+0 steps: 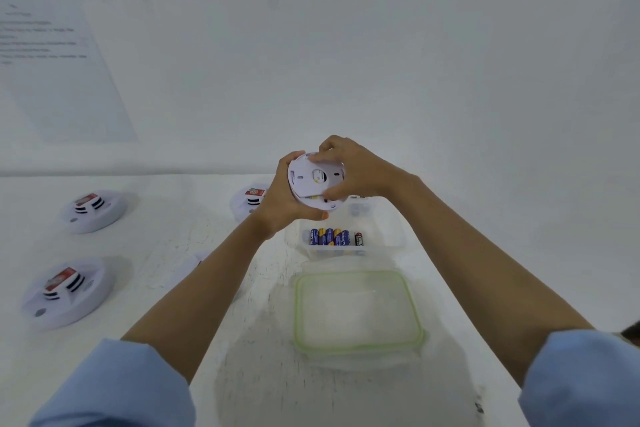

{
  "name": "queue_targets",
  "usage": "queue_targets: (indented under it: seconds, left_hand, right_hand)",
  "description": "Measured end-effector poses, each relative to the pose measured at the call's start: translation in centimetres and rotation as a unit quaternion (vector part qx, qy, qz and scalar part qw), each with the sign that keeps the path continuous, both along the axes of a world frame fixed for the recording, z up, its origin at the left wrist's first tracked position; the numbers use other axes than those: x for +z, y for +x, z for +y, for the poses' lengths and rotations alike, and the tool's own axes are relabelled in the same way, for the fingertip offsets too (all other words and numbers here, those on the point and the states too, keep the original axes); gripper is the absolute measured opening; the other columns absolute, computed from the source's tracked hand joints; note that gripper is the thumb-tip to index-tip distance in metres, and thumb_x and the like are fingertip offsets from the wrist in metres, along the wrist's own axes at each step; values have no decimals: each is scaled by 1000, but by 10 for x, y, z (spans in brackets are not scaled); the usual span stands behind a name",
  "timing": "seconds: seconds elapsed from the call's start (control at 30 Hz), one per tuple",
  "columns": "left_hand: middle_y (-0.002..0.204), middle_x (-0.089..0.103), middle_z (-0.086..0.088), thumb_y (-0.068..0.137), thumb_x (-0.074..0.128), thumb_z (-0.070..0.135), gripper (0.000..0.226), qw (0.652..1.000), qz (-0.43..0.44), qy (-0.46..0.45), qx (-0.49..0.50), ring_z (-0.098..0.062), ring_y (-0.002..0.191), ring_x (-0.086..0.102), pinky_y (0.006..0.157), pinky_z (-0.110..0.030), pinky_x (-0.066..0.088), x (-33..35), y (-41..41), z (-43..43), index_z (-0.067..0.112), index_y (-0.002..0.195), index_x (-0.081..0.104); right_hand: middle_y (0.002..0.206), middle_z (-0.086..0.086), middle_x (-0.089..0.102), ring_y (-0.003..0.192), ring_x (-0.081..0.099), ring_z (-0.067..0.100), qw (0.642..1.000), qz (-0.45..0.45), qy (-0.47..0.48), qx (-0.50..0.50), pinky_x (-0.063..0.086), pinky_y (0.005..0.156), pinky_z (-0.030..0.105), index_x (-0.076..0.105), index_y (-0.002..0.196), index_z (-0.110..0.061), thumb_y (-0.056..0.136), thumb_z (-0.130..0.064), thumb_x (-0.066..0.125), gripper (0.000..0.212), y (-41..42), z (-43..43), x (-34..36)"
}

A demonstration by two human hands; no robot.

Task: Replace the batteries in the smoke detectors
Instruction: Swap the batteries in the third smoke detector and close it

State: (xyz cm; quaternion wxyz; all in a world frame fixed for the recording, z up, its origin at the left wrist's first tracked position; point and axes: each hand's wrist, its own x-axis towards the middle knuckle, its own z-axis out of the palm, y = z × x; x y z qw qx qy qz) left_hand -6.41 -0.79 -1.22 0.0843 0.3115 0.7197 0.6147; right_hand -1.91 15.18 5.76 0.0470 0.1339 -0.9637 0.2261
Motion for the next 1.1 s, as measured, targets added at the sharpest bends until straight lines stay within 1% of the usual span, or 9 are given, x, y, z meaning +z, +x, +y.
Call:
queue_targets:
  seconds: [0.13,0.37,0.57,0.73,0.87,0.93,0.97,1.03,1.1]
  left_hand:
    - [124,45,8,48,79,1,103,1000,-2,3,1,4,106,53,78,-15,51,-1,4,0,11,136,26]
    - [125,44,7,47,79,1,105,1000,2,-4,11,-1,109,52,81,-18,52,0,10,-2,11,137,25]
    - [128,42,0,49,79,4,103,1000,18,-6,9,-3,108,51,79,-13,50,4,14,-4,10,136,25]
    - [125,43,5,49,79,3,102,1000,17,-5,3,5,105,52,79,-13,50,6,15,-2,10,135,26]
    - [123,43,7,48,79,3,101,1000,17,-6,2,-1,107,50,79,-12,49,6,15,-3,10,134,26]
    - [123,42,6,49,80,-1,102,1000,22,-6,2,-1,106,50,77,-10,49,7,15,-3,9,134,26]
    - [122,42,6,51,82,-7,101,1000,22,-5,5,1,104,50,75,-9,48,7,15,-3,8,135,26]
    - [121,42,5,57,78,-18,97,1000,18,-1,9,1,102,51,72,-8,47,5,13,-3,7,135,26]
    - [119,43,7,58,75,-21,96,1000,12,1,2,-1,102,51,72,-10,48,4,12,-3,8,134,25]
  right_hand:
    - [115,6,46,99,38,12,1000,2,2,-1,34,81,21,52,130,-16,71,-17,75,63,2,2,-3]
    - [114,6,46,99,36,12,1000,13,12,4,33,81,21,52,130,-16,71,-18,75,63,8,0,-3]
    - [110,2,43,99,37,12,1000,12,15,12,33,81,22,51,131,-17,71,-17,75,65,11,0,-1]
    - [106,-3,39,100,37,11,1000,14,11,14,33,81,21,51,131,-17,71,-17,75,65,13,2,0]
    - [113,-1,40,102,37,10,1000,6,11,20,36,85,21,49,133,-16,75,-18,73,63,14,5,1]
    - [121,4,41,104,35,9,999,1,18,26,34,86,19,46,135,-16,77,-19,72,64,13,6,0]
    - [124,6,40,104,34,9,999,-1,24,29,33,85,17,45,135,-16,77,-19,72,64,12,6,-1]
    - [124,8,38,104,33,10,999,-3,32,30,31,84,15,44,136,-16,78,-18,71,64,9,6,-4]
    - [124,9,38,105,34,12,999,-1,36,30,31,84,15,43,136,-16,78,-17,71,64,8,7,-7]
